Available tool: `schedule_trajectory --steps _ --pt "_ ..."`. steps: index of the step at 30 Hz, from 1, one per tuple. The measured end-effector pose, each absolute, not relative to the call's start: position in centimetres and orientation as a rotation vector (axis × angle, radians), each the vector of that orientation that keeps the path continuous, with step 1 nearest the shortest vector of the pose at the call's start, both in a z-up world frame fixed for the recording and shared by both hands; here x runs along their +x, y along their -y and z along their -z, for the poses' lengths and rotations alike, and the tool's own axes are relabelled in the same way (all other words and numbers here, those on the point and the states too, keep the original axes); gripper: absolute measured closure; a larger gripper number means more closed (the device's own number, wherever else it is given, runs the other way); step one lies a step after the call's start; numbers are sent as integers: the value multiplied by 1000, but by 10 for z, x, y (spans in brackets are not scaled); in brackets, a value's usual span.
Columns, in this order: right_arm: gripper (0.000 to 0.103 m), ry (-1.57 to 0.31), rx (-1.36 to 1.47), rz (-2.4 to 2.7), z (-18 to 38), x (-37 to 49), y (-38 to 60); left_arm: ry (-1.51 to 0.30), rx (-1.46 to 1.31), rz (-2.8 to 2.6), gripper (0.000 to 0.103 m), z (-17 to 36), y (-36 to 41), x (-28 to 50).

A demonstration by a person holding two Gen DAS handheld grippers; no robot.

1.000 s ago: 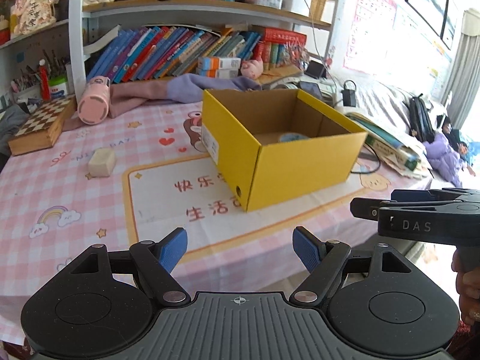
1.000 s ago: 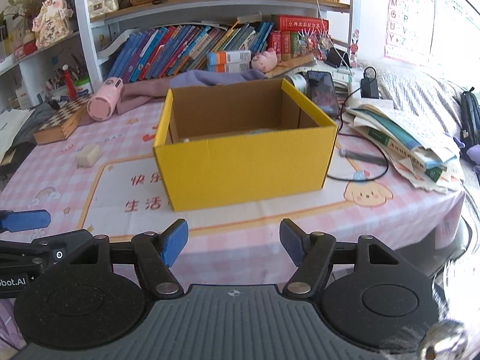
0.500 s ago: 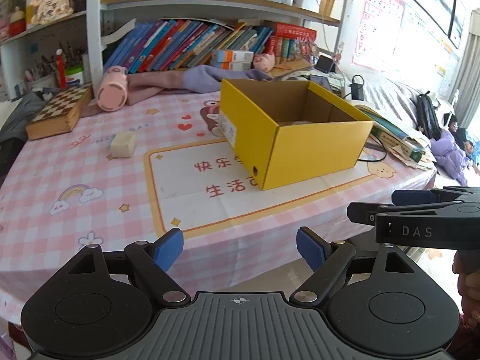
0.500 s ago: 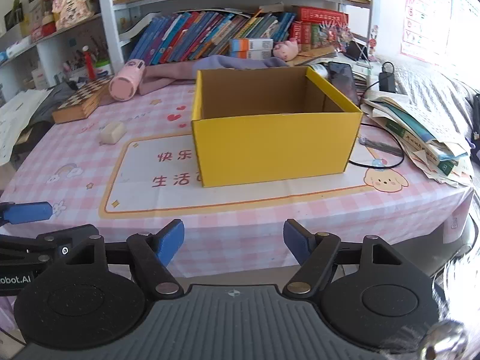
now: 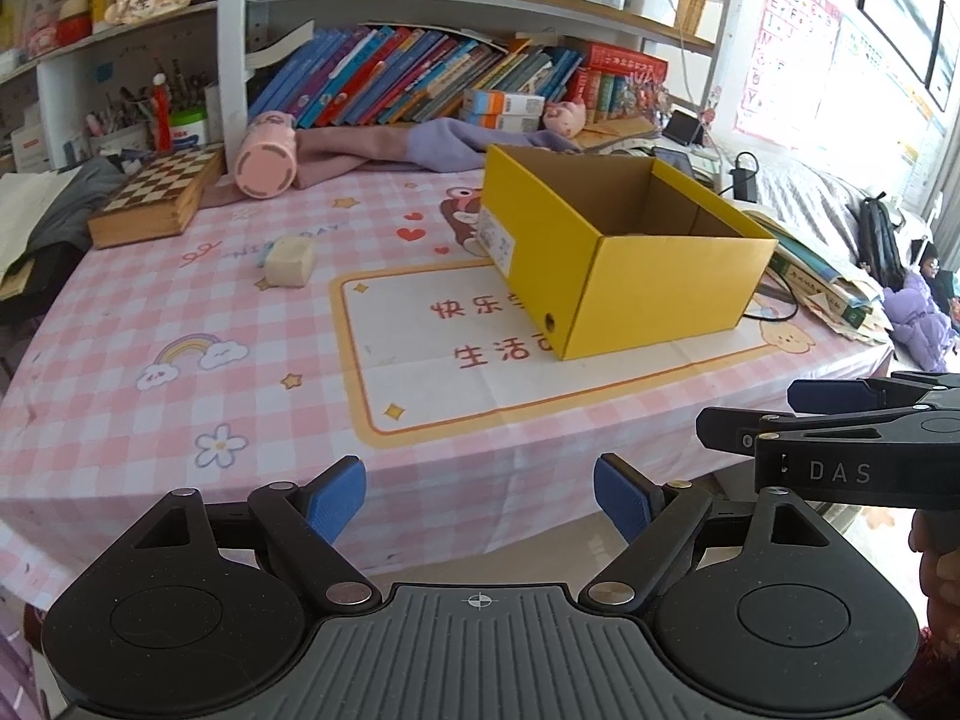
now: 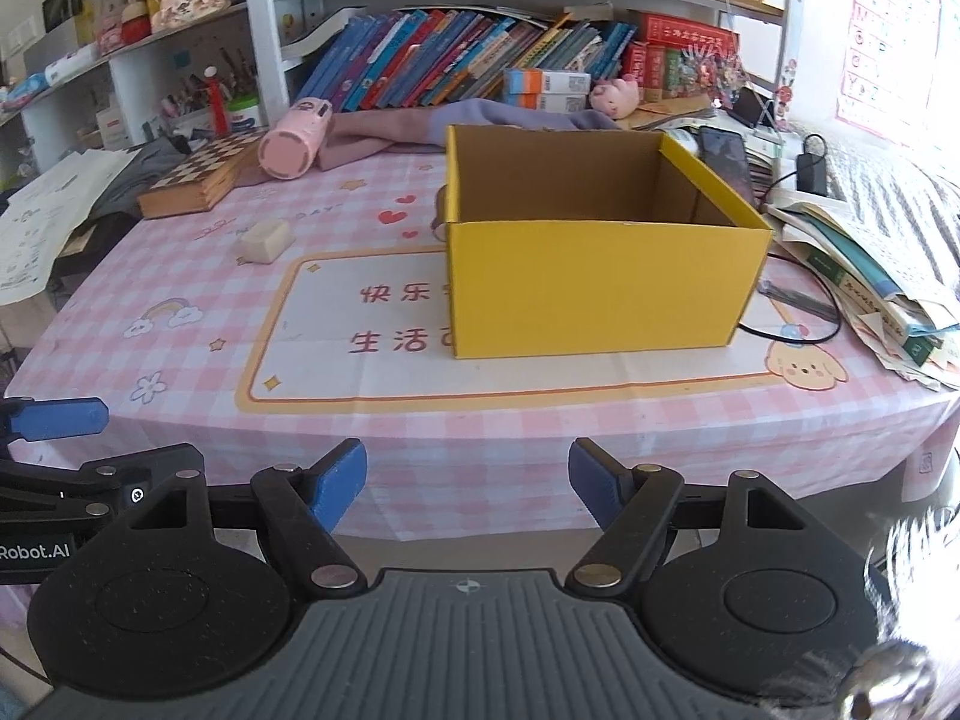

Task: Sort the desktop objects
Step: 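Raise both open tools out of the yellow box, then move both open tools toward the cream block and blue keychain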

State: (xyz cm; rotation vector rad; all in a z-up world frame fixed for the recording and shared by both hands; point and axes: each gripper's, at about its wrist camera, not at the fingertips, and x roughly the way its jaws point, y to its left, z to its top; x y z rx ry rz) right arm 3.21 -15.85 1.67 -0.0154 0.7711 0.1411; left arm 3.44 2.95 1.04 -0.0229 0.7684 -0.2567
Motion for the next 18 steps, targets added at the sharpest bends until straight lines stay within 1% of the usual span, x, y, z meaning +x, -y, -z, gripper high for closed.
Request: schedule_trajectory --steps 18 --pt "28 -743 -91 -359 -22 53 90 -735 -89 30 17 -18 -91 17"
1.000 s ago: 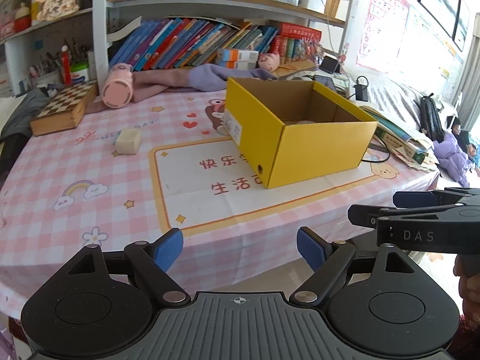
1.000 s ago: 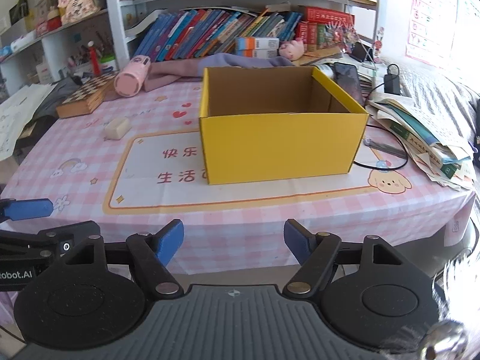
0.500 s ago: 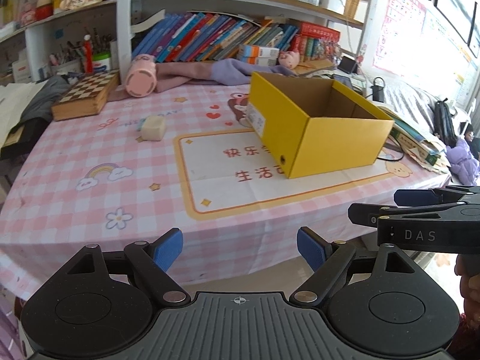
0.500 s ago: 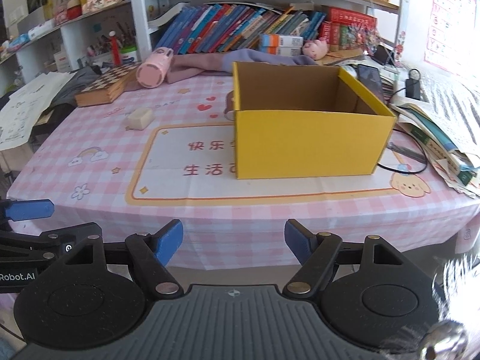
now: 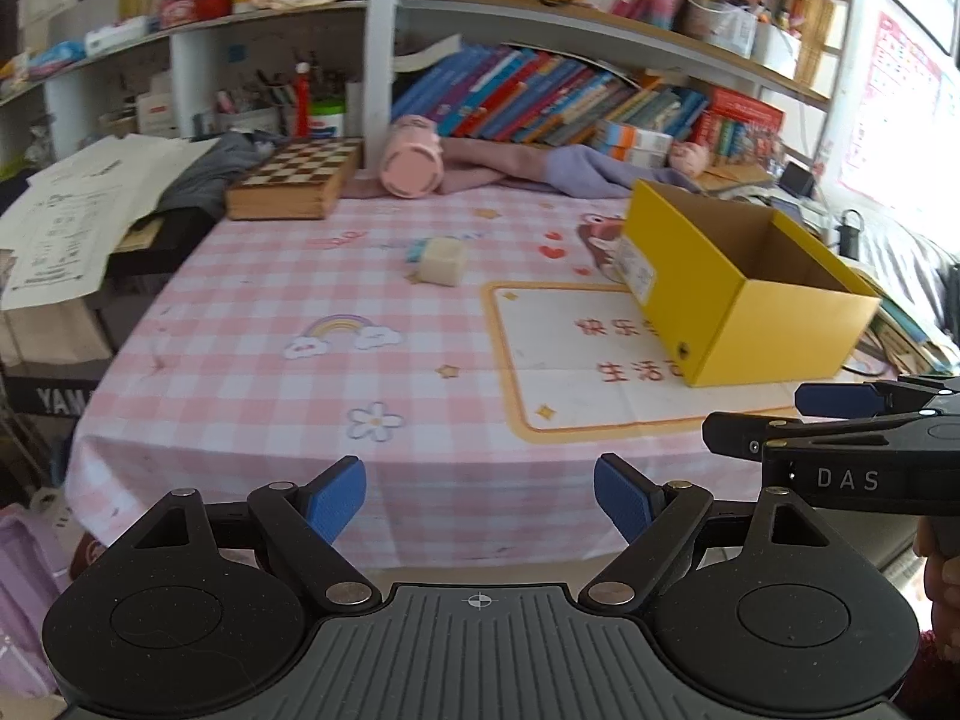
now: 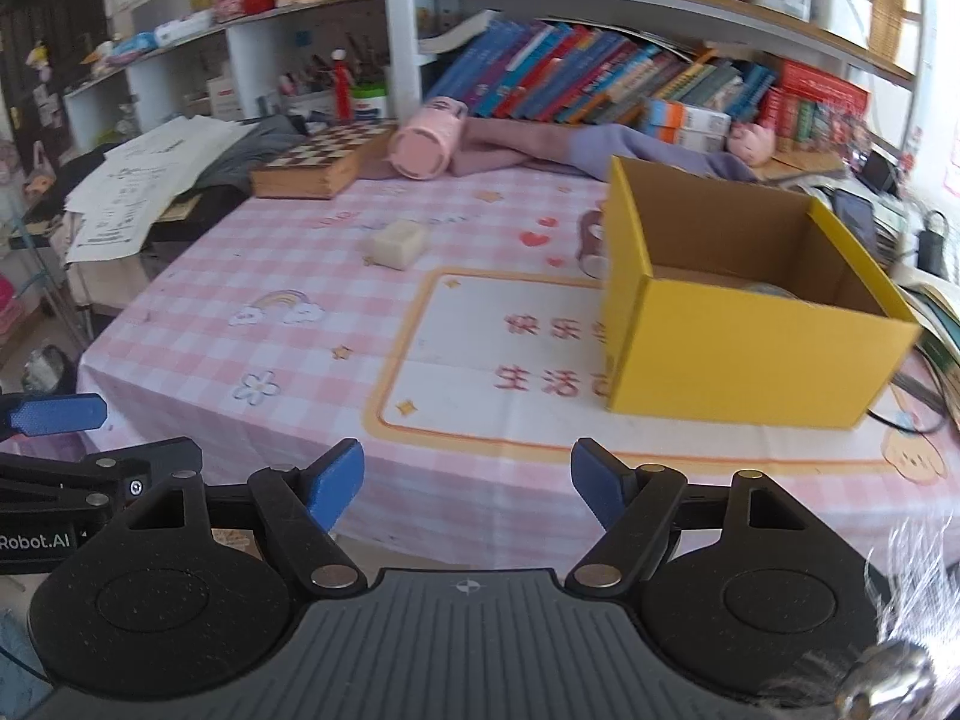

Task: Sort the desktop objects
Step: 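Move both open tools toward the cream block and blue keychain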

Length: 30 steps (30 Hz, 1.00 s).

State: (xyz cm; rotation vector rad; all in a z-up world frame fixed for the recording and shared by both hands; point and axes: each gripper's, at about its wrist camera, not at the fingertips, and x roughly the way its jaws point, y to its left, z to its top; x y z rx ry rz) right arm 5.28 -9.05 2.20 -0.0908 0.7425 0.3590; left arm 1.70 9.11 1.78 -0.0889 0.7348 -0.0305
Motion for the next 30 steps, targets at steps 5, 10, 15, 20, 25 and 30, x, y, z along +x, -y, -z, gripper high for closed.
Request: schedule_trajectory --steps 5,10,15,20,25,30 --pt "28 -731 -107 -409 -23 64 74 -725 -103 -21 17 -19 -104 20" --pt "28 -725 -118 -437 -23 78 64 -720 -105 -46 17 -19 -110 30" --pt "28 -719 -119 -453 -22 101 60 -719 -105 -66 17 -18 -113 48" --pt "28 -714 -123 -466 -23 132 56 -724 -117 -92 17 -16 -115 74" --pt "28 -700 -132 -487 -26 165 52 -730 -127 -115 17 -13 -117 101" --pt "28 -659 -110 -496 -30 197 52 -755 -123 -128 17 -8 -116 131"
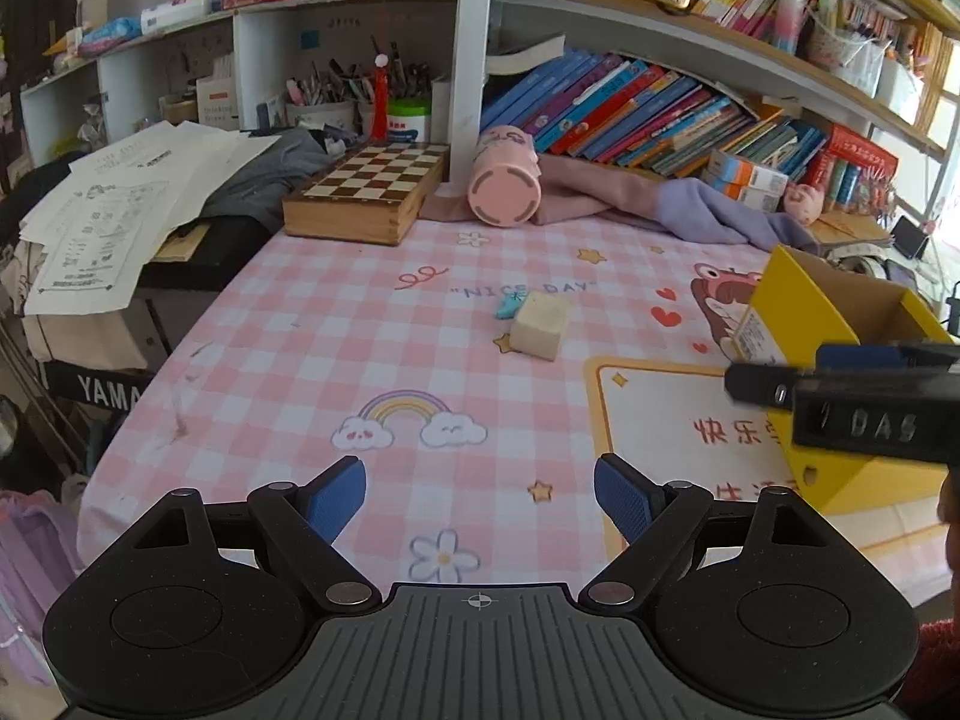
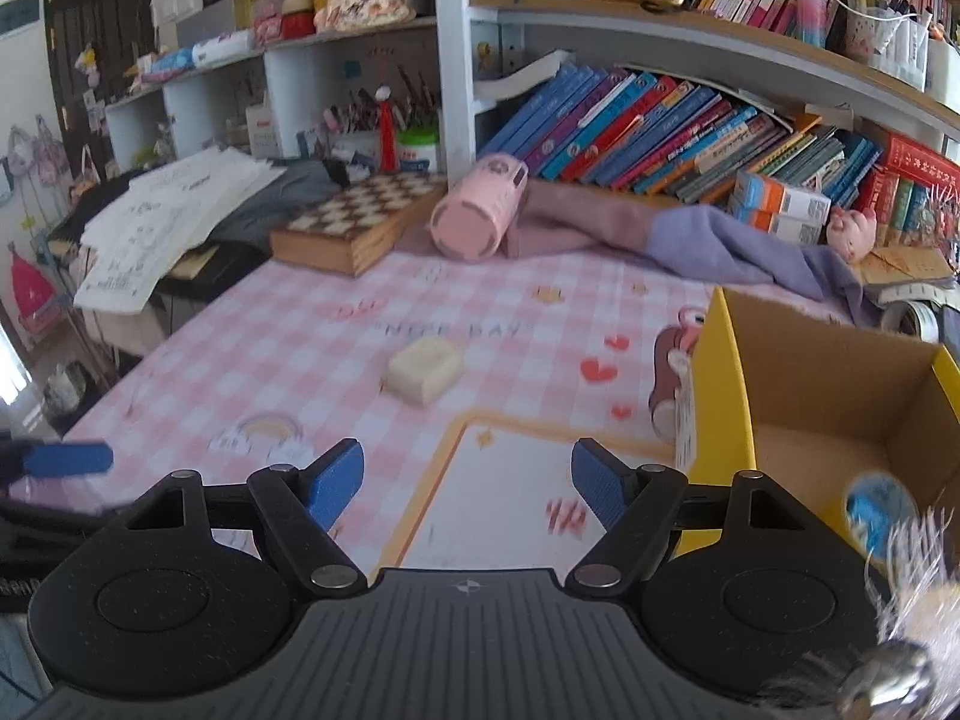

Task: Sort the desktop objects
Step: 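Move both open tools toward the cream block and blue keychain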

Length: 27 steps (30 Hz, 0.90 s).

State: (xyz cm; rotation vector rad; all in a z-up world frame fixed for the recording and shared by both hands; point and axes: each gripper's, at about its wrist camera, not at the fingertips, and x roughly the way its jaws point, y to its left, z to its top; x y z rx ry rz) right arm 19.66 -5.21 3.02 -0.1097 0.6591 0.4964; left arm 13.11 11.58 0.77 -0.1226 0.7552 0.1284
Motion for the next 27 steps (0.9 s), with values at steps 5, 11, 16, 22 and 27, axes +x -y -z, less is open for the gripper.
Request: schedule_trajectory --steps 5,11,16,22,27 --pt "28 -680 -80 -500 -28 230 52 -782 -89 -127 17 -2 -112 155" --pt "28 -707 -71 -527 -23 261 43 -798 -40 -98 17 8 -105 186" --pt "28 -714 -71 -552 -23 287 32 -816 -44 -76 19 19 -102 213" --pt "28 -722 -64 -560 -24 321 21 -776 -32 -66 20 30 -101 251" --pt "28 -770 -75 -570 -18 348 9 -777 -2 -46 26 46 -101 284"
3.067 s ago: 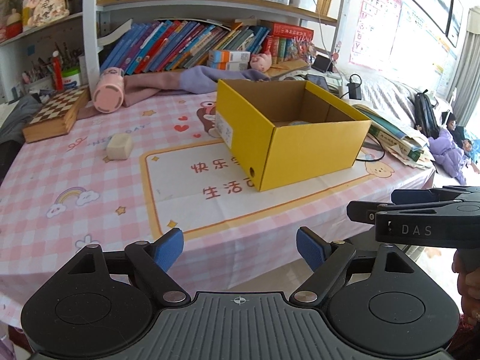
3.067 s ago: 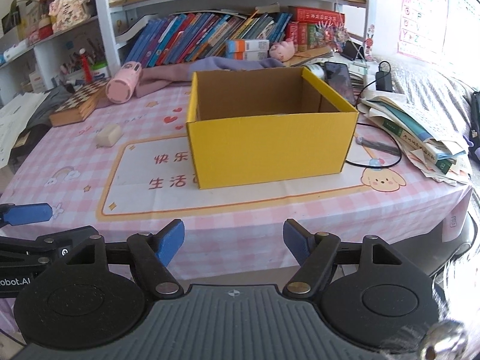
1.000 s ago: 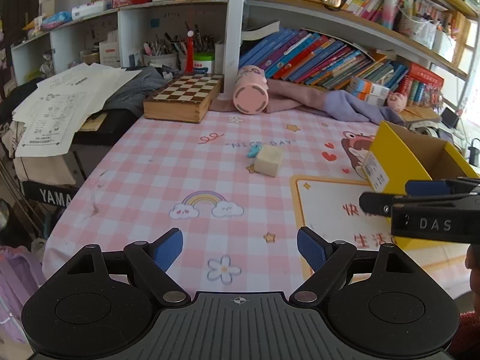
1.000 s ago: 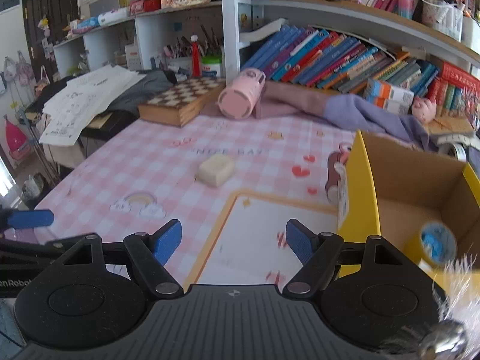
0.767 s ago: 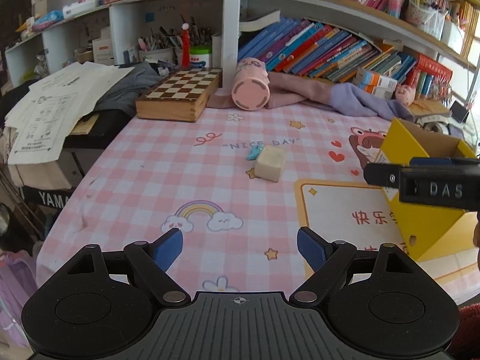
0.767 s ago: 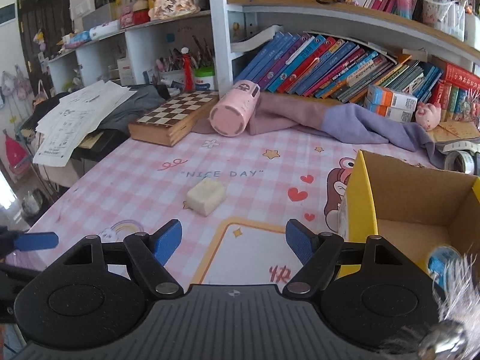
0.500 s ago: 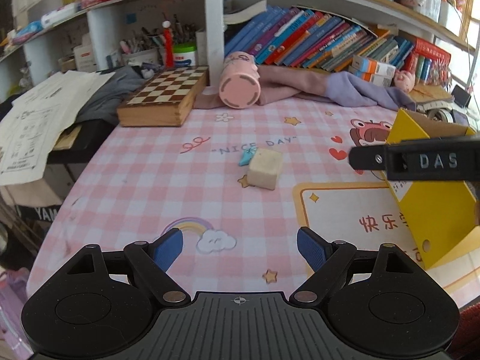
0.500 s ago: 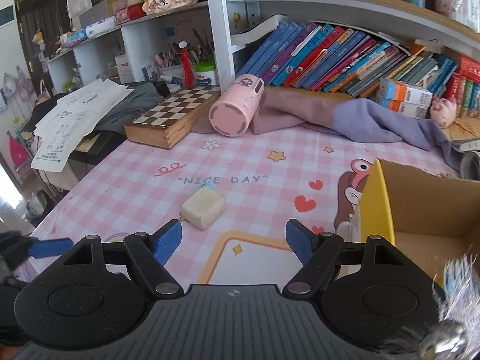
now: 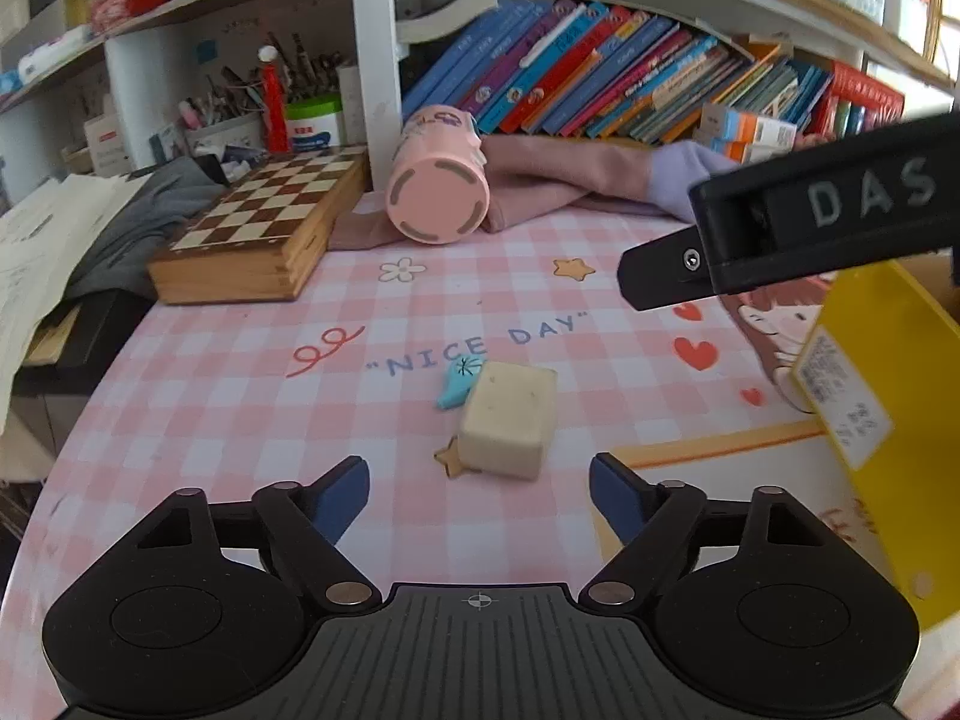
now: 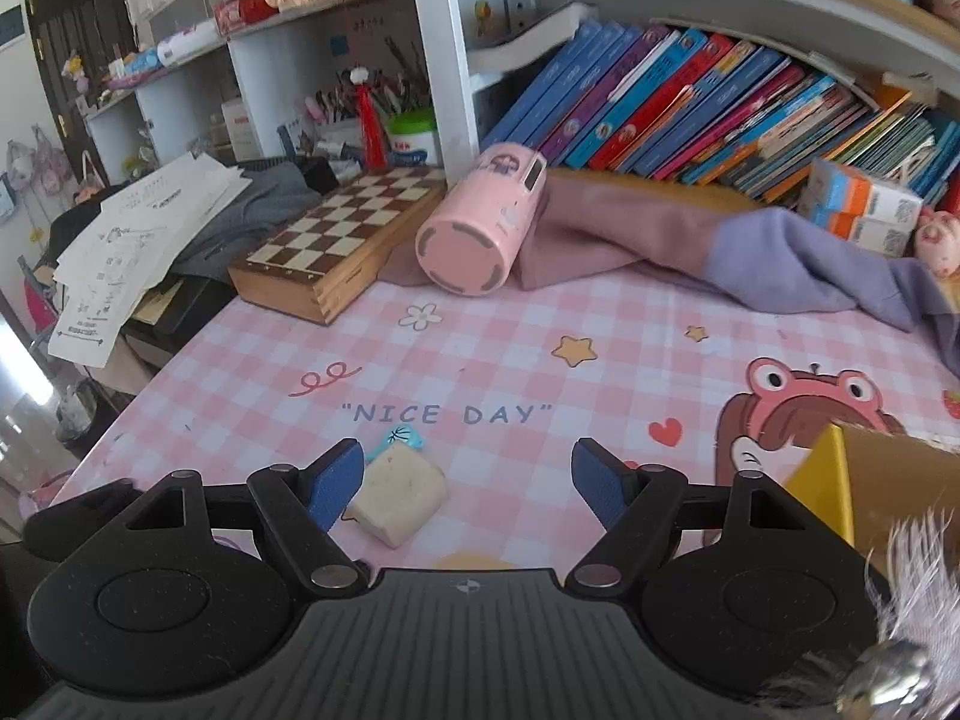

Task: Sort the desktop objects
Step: 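Move both open tools toward the cream block and blue keychain, then close the left gripper on the cream block while the right grasps the blue keychain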

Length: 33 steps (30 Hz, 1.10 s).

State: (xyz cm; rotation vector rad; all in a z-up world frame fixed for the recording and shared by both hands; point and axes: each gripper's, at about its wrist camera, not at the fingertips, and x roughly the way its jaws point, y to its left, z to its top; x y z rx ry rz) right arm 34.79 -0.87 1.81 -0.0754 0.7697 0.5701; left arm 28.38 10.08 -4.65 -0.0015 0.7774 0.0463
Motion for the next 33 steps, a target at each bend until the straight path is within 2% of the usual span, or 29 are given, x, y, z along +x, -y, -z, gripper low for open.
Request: schedule_trajectory --steps 5,8,9,14,22,28,33 --pt "28 -794 -104 -591 -9 365 -7 -789 -15 -18 33 59 -98 313" --pt "29 -802 -132 -595 -4 374 -17 -789 -40 -1 47 66 -99 325" --pt "29 -806 -141 -594 -1 378 -19 -795 -58 0 58 68 -100 328" --pt "29 -829 -163 -612 9 391 -31 -791 -68 13 66 71 -103 326" --pt "30 -849 -239 -687 25 399 -63 -828 -215 -54 69 55 -139 268" --pt "31 -841 -414 -771 48 403 -90 -793 -364 -198 69 41 -175 219" --pt "36 -846 -533 -823 68 406 -98 -756 -434 -281 69 33 -193 189"
